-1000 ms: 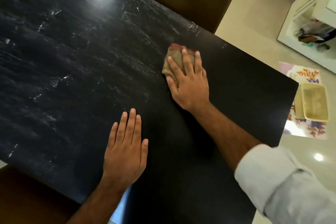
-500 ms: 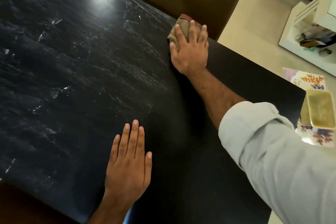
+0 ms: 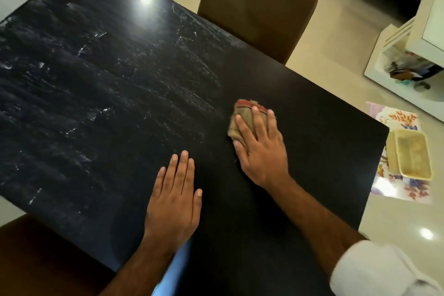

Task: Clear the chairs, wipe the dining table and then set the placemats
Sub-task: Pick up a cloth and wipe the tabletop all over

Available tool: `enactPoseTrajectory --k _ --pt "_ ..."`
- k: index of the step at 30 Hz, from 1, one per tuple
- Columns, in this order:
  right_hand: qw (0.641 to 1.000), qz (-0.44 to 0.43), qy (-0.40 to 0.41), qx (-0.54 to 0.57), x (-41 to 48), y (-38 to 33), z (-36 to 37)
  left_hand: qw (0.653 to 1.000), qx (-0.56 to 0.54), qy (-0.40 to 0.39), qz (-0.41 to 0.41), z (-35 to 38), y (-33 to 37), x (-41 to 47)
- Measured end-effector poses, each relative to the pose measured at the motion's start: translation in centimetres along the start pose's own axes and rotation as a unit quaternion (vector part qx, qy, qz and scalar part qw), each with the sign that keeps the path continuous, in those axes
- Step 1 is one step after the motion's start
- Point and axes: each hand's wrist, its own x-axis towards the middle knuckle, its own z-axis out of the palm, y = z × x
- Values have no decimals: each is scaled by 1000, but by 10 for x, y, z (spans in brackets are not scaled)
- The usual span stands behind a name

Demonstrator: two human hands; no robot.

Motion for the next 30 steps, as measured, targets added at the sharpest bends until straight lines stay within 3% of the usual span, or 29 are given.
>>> enactPoseTrajectory --k 6,11,17,21,25,27,30 --pt "994 107 33 16 61 19 -21 1000 6 4 12 -2 1 1" --pt "999 -18 34 -15 89 -60 -10 1000 -7 28 4 0 0 -4" --pt "991 -126 -12 -33 -34 -67 12 990 -113 74 -33 -12 -14 -16" --pt "997 -51 -25 -42 -66 -23 8 990 -87 69 -88 -14 -45 -44" --pt "997 78 18 7 -1 -11 -4 985 -56 63 -152 -3 -72 -79" --pt "995 94 32 13 38 -30 -6 984 -35 67 -162 2 -75 -87" --pt "998 54 32 9 62 -83 0 985 -18 74 -158 3 -73 -87"
